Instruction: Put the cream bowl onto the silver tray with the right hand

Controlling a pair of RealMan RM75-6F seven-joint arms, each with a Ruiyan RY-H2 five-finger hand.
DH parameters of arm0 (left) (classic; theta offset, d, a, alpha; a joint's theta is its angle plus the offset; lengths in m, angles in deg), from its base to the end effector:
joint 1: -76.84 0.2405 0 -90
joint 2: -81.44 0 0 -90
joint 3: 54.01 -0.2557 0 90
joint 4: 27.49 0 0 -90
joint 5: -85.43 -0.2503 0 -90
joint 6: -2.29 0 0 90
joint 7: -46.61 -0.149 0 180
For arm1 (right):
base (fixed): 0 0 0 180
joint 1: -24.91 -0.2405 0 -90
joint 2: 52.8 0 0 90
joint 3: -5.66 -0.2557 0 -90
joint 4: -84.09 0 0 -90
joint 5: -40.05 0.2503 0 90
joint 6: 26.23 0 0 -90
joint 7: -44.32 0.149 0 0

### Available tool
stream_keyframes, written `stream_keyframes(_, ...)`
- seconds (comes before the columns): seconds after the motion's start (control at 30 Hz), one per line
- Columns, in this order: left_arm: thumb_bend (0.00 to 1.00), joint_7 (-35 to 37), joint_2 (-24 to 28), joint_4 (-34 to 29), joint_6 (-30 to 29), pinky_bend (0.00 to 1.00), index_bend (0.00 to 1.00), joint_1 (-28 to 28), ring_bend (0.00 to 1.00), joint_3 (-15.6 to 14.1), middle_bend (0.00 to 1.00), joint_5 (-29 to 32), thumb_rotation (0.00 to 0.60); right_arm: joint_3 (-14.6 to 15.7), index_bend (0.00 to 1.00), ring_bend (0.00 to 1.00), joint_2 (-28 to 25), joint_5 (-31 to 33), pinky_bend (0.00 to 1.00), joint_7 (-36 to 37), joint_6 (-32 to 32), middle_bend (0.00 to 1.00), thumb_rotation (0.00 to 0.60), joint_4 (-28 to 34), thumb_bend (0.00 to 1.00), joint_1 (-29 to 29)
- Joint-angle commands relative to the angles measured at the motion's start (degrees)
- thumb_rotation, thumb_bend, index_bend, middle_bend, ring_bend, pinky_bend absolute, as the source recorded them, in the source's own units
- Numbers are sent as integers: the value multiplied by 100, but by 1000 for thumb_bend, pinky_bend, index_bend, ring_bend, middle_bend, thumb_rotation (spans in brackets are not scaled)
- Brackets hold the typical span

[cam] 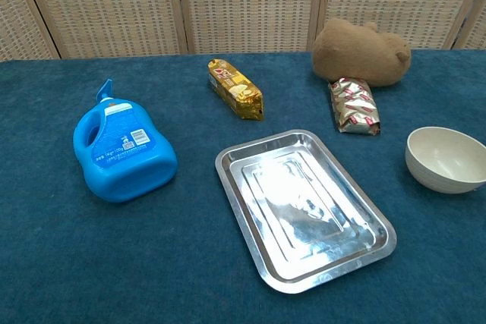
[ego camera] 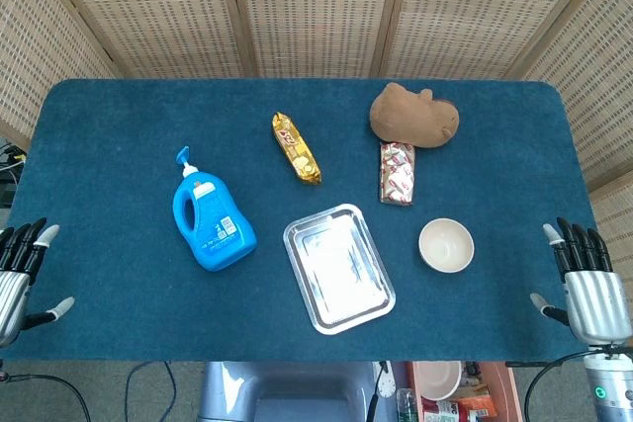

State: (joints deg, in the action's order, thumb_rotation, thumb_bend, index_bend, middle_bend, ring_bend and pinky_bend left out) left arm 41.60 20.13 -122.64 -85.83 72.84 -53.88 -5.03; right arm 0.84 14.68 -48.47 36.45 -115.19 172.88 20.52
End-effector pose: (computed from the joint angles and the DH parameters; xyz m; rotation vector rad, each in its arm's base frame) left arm -0.3137 0.1718 0.1291 -1.4662 -0.8078 -0.8738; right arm -0.3224 -0.1949 0.1208 1.3935 -0.7102 0.8770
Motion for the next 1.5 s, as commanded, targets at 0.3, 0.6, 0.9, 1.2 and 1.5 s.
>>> stream_keyframes(0.3,0,-112,-143,79,-38,0,0,-11,0,37,0,-51,600,308,1,0,104,-272,0,497,959,0,600,-295,0,-450)
stream_keyframes(0.6,0,-323,-359,221,145,0,0,-125,0,190,0,211,600,222,193,0,759,-349,0,514,1971,0,600,-1236,0,-1270)
stream_keyframes(0.9,0,-619,-530,314,377,0,0,-217,0,282,0,525,600,244,419,0,1142,-230,0,578,2439,0,600,-1720,89,-1607)
stream_keyframes(1.2,0,-704,-598,368,490,0,0,-272,0,320,0,680,600,345,473,0,1425,-159,0,770,2598,0,600,-2264,245,-1742)
stream_keyframes(1.5,0,-722,-605,359,490,0,0,-275,0,311,0,706,600,428,638,0,1555,-332,0,962,2304,0,600,-2518,334,-1775)
